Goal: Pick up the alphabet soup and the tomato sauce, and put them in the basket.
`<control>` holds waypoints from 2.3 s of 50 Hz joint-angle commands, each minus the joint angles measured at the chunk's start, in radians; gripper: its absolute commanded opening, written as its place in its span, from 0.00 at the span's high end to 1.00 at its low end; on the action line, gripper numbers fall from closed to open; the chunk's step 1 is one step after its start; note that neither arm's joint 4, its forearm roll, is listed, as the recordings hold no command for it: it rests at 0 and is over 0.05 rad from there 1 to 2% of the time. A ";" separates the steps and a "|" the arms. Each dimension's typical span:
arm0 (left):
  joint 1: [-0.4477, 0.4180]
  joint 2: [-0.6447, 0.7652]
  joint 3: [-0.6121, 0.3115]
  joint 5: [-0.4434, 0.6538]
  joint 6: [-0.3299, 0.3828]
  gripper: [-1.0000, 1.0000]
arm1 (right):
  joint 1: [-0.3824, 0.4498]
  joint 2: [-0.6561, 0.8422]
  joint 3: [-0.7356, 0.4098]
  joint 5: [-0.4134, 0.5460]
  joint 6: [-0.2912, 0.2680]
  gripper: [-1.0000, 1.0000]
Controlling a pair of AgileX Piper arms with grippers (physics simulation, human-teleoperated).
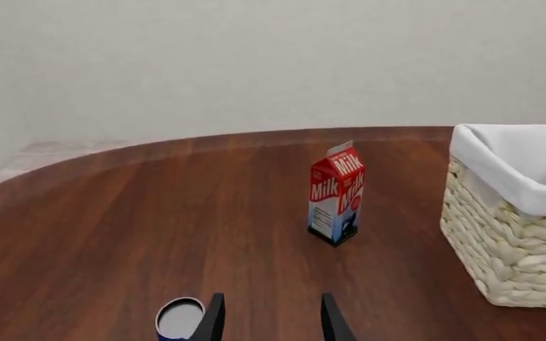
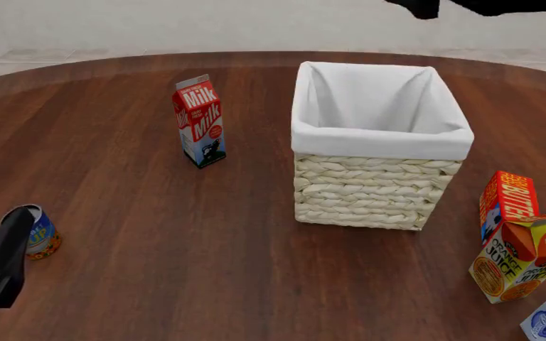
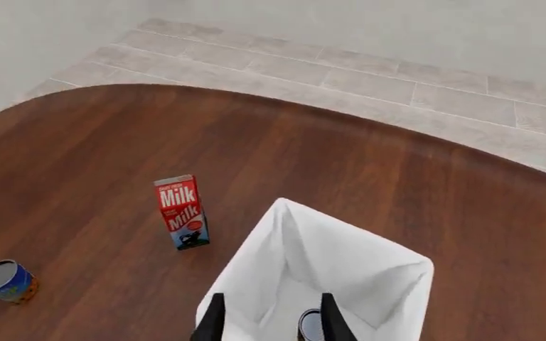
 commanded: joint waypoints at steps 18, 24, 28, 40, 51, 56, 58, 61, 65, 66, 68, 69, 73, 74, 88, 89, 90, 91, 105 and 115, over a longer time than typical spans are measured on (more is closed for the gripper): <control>0.004 0.020 0.000 -0.022 0.017 0.00 | 0.007 -0.313 0.079 -0.096 0.084 0.00; 0.006 0.014 0.000 -0.017 0.017 0.00 | 0.015 -0.364 0.106 -0.108 0.101 0.00; 0.005 0.013 0.000 -0.016 0.018 0.00 | 0.009 -0.408 0.148 -0.141 0.128 0.00; -0.003 -0.053 0.000 0.046 0.028 0.00 | -0.004 -0.461 0.200 -0.186 0.147 0.00; 0.005 -0.023 -0.007 0.015 0.034 0.00 | -0.009 -0.483 0.208 -0.187 0.152 0.00; 0.037 -0.032 -0.042 0.044 0.045 0.00 | -0.003 -0.486 0.208 -0.187 0.148 0.00; 0.036 -0.033 -0.056 0.049 0.054 0.00 | -0.001 -0.483 0.212 -0.192 0.152 0.00; 0.046 -0.028 -0.084 0.059 0.055 0.00 | 0.002 -0.482 0.217 -0.195 0.153 0.00; 0.037 -0.058 -0.109 0.108 0.065 0.00 | 0.011 -0.486 0.222 -0.194 0.156 0.00; 0.035 -0.063 -0.119 0.121 0.070 0.00 | 0.013 -0.487 0.223 -0.192 0.157 0.00; 0.041 -0.069 -0.138 0.141 0.069 0.00 | 0.018 -0.491 0.222 -0.190 0.159 0.00; 0.042 -0.073 -0.152 0.153 0.075 0.00 | 0.021 -0.493 0.221 -0.188 0.160 0.00; 0.041 -0.065 -0.199 0.172 0.078 0.00 | 0.029 -0.501 0.222 -0.185 0.164 0.00; 0.040 -0.059 -0.210 0.174 0.079 0.00 | 0.032 -0.502 0.222 -0.184 0.165 0.00; 0.037 0.001 -0.331 0.231 0.115 0.00 | 0.042 -0.523 0.222 -0.183 0.186 0.00; 0.043 0.000 -0.352 0.238 0.128 0.00 | 0.042 -0.523 0.226 -0.191 0.193 0.00; 0.059 0.033 -0.372 0.236 0.108 0.00 | 0.044 -0.521 0.234 -0.197 0.199 0.00; 0.059 0.033 -0.375 0.235 0.111 0.00 | 0.048 -0.522 0.237 -0.197 0.199 0.00; 0.086 0.134 -0.479 0.267 0.109 0.00 | 0.080 -0.530 0.258 -0.204 0.213 0.00; 0.131 0.249 -0.555 0.302 0.155 0.00 | 0.072 -0.547 0.241 -0.183 0.204 0.00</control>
